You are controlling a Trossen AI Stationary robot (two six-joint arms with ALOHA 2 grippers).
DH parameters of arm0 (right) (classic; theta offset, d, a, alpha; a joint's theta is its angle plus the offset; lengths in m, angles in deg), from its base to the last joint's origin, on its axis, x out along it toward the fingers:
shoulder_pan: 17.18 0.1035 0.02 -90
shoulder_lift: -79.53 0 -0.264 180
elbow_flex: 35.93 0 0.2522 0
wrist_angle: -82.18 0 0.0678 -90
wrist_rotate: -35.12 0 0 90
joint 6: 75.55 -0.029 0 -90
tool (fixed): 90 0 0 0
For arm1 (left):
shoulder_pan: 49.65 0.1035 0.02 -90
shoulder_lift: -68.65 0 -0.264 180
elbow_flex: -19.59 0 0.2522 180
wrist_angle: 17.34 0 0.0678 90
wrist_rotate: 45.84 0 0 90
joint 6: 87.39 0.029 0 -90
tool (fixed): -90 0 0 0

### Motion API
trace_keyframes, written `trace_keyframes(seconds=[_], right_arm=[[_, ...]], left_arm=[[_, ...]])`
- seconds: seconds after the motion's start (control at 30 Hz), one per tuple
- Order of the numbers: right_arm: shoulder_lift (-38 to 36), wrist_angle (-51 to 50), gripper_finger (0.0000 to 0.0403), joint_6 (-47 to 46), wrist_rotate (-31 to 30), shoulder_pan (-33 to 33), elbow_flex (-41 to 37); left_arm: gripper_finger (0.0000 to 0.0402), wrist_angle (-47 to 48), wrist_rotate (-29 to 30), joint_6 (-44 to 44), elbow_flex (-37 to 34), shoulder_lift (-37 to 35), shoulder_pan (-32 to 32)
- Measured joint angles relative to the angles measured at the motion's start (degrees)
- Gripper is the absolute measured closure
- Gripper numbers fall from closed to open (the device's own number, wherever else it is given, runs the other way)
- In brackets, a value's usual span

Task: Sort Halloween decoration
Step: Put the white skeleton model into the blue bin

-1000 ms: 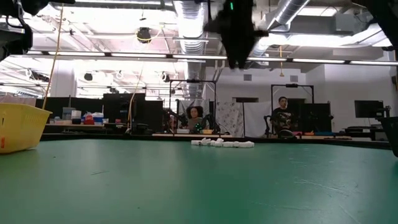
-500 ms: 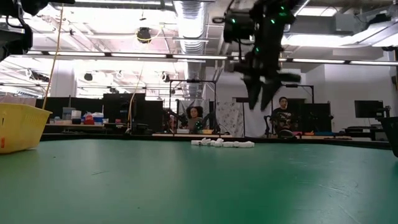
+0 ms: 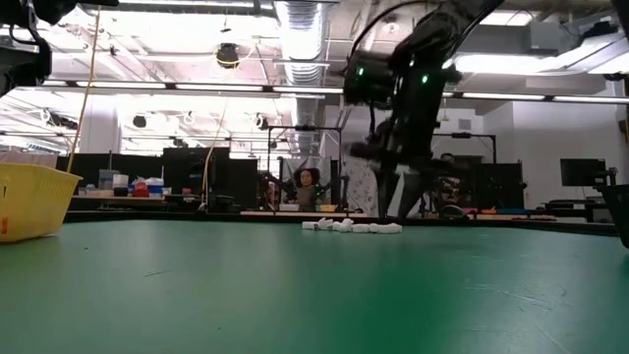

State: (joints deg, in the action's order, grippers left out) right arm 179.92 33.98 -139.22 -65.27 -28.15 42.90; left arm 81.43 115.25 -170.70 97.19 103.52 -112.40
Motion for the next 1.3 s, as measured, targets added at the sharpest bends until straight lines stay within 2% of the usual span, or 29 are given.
trace_keyframes(seconds=[0.23, 0.43, 0.83, 1.07, 1.3], right_arm=[[4.3, 1.5, 0.0275, -0.5, 0.6, -0.4, 0.3], [4.6, 1.2, 0.0286, -1.3, 0.6, -0.4, 0.2], [4.4, 0.2, 0.0396, -1.2, 0.2, -0.7, 0.2], [4.9, -2.8, 0.0400, 2.6, -0.2, -0.5, 3.4], [4.3, -5.5, 0.0402, 7.7, -2.8, 1.1, 11.8]], left_arm=[[0.0176, 0.0, -0.1, 0.0, 0.0, 0.0, 0.0], [0.0176, 0.0, -0.3, 0.0, 0.0, 0.0, 0.0], [0.0176, 0.0, -0.3, 0.1, 0.0, 0.0, 0.0], [0.0176, 0.0, -0.3, 0.1, 0.0, 0.0, 0.0], [0.0176, 0.0, -0.2, 0.1, 0.0, 0.0, 0.0]])
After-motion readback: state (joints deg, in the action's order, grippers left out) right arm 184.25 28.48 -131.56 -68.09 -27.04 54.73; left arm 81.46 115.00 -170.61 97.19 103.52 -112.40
